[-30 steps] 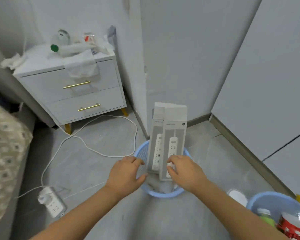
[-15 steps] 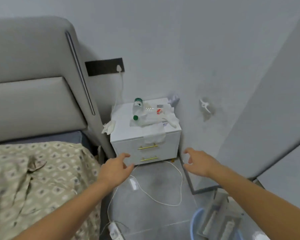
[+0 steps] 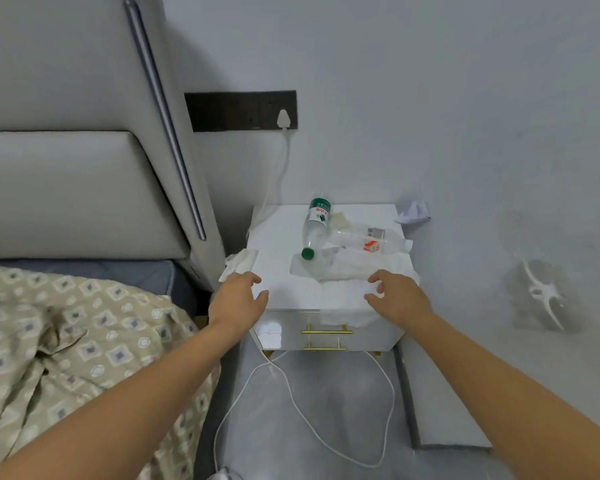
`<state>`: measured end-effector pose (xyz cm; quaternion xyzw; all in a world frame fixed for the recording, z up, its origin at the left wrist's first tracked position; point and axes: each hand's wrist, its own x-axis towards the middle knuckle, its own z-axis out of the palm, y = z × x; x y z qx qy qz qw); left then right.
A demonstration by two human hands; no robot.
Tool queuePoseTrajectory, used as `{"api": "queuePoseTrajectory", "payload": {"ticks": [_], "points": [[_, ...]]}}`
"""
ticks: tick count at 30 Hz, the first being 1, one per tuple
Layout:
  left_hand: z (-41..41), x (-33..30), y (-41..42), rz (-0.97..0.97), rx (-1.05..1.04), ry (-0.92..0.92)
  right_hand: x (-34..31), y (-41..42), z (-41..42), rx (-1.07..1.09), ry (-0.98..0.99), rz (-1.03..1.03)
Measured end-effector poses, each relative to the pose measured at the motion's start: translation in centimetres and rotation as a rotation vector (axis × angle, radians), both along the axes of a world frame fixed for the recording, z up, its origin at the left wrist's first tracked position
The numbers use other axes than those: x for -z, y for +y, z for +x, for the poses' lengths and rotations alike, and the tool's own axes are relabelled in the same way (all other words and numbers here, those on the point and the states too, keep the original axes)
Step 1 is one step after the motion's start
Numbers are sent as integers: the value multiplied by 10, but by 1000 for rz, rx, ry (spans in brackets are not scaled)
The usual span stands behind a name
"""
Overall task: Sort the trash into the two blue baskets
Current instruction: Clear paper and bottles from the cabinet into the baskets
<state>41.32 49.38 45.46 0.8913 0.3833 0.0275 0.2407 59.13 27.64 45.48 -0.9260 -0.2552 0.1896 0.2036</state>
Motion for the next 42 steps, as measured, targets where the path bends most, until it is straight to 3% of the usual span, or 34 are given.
{"api": "queuePoseTrajectory", "payload": {"ticks": [4, 7, 17, 20, 30, 34, 37, 42], "points": [[13, 24, 26, -59, -195, 28, 24, 23, 32, 9, -39, -37], [24, 40, 55, -70, -230, 89, 40, 42, 54, 29, -62, -50], [80, 109, 119, -131, -85, 146, 107, 90, 91, -15, -14, -271], [85, 132, 121, -128, -47, 170, 124, 89, 90, -16, -93, -283], [85, 150, 121, -23, -304, 9, 136, 91, 93, 75, -317, -117], [96, 127, 110, 16, -387, -231, 129, 93, 94, 166, -308, 34], [104, 106, 84, -174, -476, -401, 118, 93, 96, 230, -260, 162], [118, 90, 40, -558, -471, -479, 81, 97, 90, 360, 0, 545]]}}
